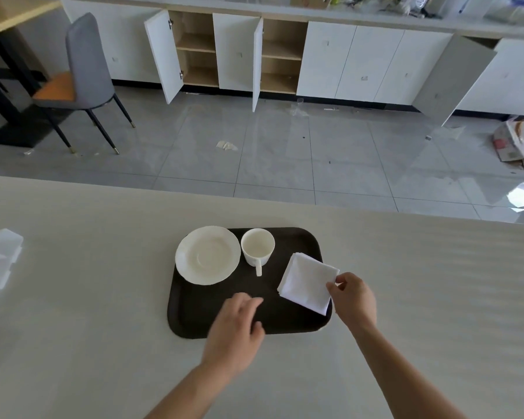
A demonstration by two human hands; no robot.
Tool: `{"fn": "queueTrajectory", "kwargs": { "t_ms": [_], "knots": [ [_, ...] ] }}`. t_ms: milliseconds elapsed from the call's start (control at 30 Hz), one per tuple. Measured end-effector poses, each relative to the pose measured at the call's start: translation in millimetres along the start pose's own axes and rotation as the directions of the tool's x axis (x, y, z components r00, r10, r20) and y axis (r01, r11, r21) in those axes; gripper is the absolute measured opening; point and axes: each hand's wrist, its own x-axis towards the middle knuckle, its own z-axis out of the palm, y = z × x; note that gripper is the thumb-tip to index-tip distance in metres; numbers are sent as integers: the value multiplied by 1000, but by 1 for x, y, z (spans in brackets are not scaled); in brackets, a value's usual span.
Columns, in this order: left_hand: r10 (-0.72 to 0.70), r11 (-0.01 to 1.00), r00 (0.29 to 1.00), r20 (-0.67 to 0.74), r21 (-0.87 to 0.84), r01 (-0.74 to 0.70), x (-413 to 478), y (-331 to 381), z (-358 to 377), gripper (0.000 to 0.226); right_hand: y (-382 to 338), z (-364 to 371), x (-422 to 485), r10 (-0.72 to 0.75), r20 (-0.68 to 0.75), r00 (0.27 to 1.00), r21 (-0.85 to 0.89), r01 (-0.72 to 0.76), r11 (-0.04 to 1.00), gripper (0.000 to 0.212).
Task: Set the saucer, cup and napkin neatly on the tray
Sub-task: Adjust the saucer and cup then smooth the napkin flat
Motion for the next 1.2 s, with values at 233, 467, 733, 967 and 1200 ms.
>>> {"fn": "queueTrajectory", "kwargs": {
  "t_ms": [233,467,733,967,1200],
  "knots": [
    [90,982,968,234,141,-125,30,41,33,55,-14,2,21,-95,41,995,-15,96,995,12],
    [172,927,963,208,298,-230,31,36,38,45,-35,12,43,-215,46,975,-72,218,973,14],
    [191,905,956,221,337,-259,41,33,33,46,-18,6,30,-314,104,944,-102,324,941,32],
    [199,884,952,231,378,-277,52,35,39,57,6,2,23,-504,213,837,-280,547,789,59],
    [147,896,963,225,382,-226,60,39,40,53,-3,13,37,-511,307,803,-425,596,681,78]
  ]
}}
